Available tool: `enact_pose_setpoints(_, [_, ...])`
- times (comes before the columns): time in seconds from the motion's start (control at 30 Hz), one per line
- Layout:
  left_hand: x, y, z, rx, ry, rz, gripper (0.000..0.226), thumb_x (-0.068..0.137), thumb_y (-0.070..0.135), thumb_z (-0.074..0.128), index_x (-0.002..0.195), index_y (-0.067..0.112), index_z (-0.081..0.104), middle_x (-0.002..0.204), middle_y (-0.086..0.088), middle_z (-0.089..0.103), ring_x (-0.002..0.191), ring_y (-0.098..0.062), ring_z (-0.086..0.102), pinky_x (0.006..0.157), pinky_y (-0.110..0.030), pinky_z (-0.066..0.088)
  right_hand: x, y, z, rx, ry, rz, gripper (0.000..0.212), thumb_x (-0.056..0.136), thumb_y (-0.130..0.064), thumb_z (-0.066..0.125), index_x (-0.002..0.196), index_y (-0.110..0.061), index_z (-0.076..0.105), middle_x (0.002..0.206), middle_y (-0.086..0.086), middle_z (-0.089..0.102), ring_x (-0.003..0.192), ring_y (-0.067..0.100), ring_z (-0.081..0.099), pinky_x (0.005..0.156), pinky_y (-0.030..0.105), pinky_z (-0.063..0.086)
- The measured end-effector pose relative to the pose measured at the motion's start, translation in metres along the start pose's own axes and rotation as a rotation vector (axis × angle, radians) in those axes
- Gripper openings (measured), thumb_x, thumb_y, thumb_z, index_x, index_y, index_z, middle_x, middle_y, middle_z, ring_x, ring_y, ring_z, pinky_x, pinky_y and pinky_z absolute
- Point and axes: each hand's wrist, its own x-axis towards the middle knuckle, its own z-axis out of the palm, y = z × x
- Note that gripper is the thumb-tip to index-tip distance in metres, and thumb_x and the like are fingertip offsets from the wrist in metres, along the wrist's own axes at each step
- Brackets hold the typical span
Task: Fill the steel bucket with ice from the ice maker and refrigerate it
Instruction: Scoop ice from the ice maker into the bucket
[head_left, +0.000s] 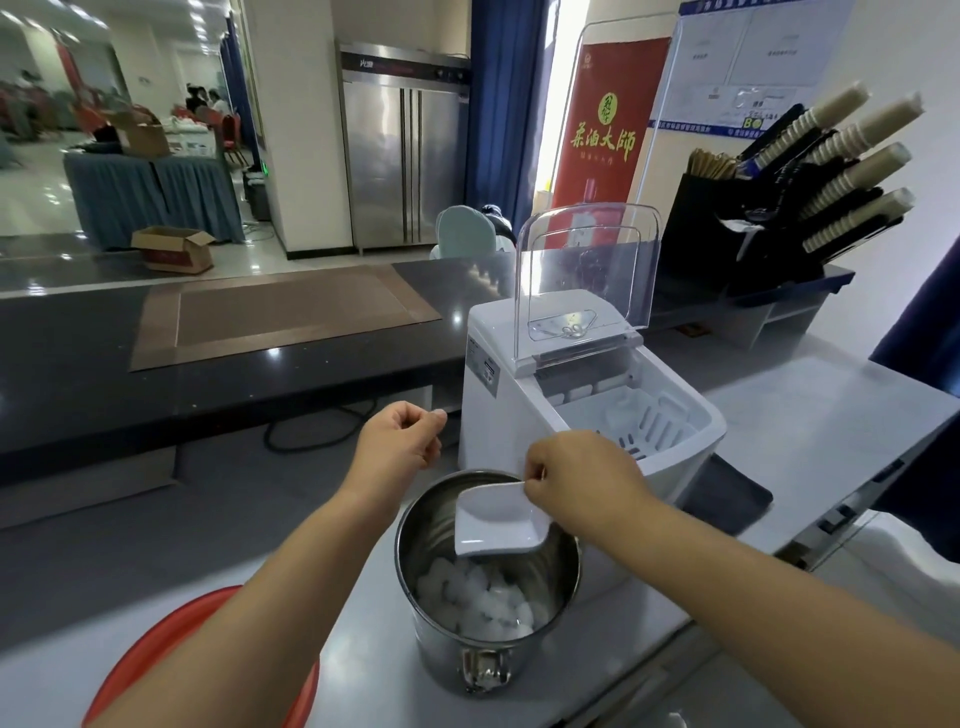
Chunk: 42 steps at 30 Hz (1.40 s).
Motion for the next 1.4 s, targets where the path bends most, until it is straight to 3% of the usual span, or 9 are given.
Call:
enact_pose_setpoints(0.23, [0.007,0.007,0.018,-0.023,0.011,0.013,0.022,0.091,0.021,0.06,0.073,0.009,0.057,0.06,-0.003,0.058,0.055,-0.012,0.05,0.055,-0.021,0.044,0.023,0.035,-0.047,0.085,0.133,0.066,0.011,0.079,-0.028,0.061,0.072,-0.031,0.067,0.067,-0.016,0.055,0.067,0.01,0.057,0.059,0.025,0.046])
enact_pose_setpoints(0.5, [0.015,0.009,0.05,-0.023,0.005,0.033,0.02,0.088,0.02,0.064,0.075,0.007,0.056,0.057,-0.001,0.058,0.046,-0.004,0.051,0.05,-0.017,0.045,0.051,0.096,-0.075,-0.002,0.245,0.126,0.018,0.081,-0.023,0.059,0.065,-0.03,0.062,0.076,-0.009,0.06,0.073,0.017,0.057,0.055,0.025,0.039])
enact_pose_setpoints(0.77, [0.029,0.0,0.077,0.018,-0.017,0.016,0.017,0.085,0.019,0.068,0.076,0.008,0.056,0.052,0.005,0.059,0.049,-0.006,0.053,0.05,-0.018,0.045,0.068,0.141,-0.062,-0.121,0.108,0.148,0.016,0.081,-0.015,0.057,0.076,-0.025,0.069,0.078,-0.003,0.063,0.068,0.018,0.056,0.049,0.021,0.032])
enact_pose_setpoints(0.97, [0.041,-0.006,0.092,0.024,-0.014,0.016,0.02,0.081,0.023,0.071,0.075,0.01,0.057,0.052,0.006,0.06,0.049,-0.004,0.055,0.049,-0.017,0.044,0.082,0.153,-0.048,-0.43,0.109,-0.003,0.019,0.089,-0.012,0.053,0.092,-0.022,0.069,0.076,-0.002,0.055,0.065,0.02,0.05,0.053,0.025,0.034])
enact_pose_setpoints(1.1, [0.049,-0.008,0.097,0.028,-0.006,0.016,0.022,0.081,0.026,0.072,0.072,0.012,0.057,0.053,0.007,0.06,0.05,-0.004,0.055,0.051,-0.018,0.044,0.089,0.156,-0.041,-0.576,0.046,-0.14,0.021,0.086,-0.006,0.055,0.087,-0.024,0.065,0.078,-0.002,0.054,0.072,0.022,0.055,0.056,0.026,0.033])
enact_pose_setpoints(1.23, [0.059,-0.007,0.095,0.05,-0.022,0.012,0.021,0.077,0.025,0.075,0.069,0.015,0.057,0.056,0.005,0.061,0.052,-0.006,0.056,0.054,-0.021,0.046,0.1,0.163,-0.034,-0.601,-0.032,-0.19,0.022,0.084,-0.004,0.054,0.084,-0.024,0.063,0.068,-0.004,0.041,0.067,0.023,0.048,0.057,0.027,0.034])
enact_pose_setpoints(1.4, [0.069,-0.006,0.093,0.021,-0.104,-0.016,0.022,0.071,0.023,0.078,0.059,0.023,0.06,0.056,0.001,0.062,0.051,-0.008,0.055,0.049,-0.018,0.044,0.111,0.167,-0.028,-0.499,-0.108,-0.201,0.023,0.084,-0.007,0.052,0.088,-0.025,0.066,0.075,-0.004,0.049,0.072,0.023,0.051,0.058,0.026,0.035])
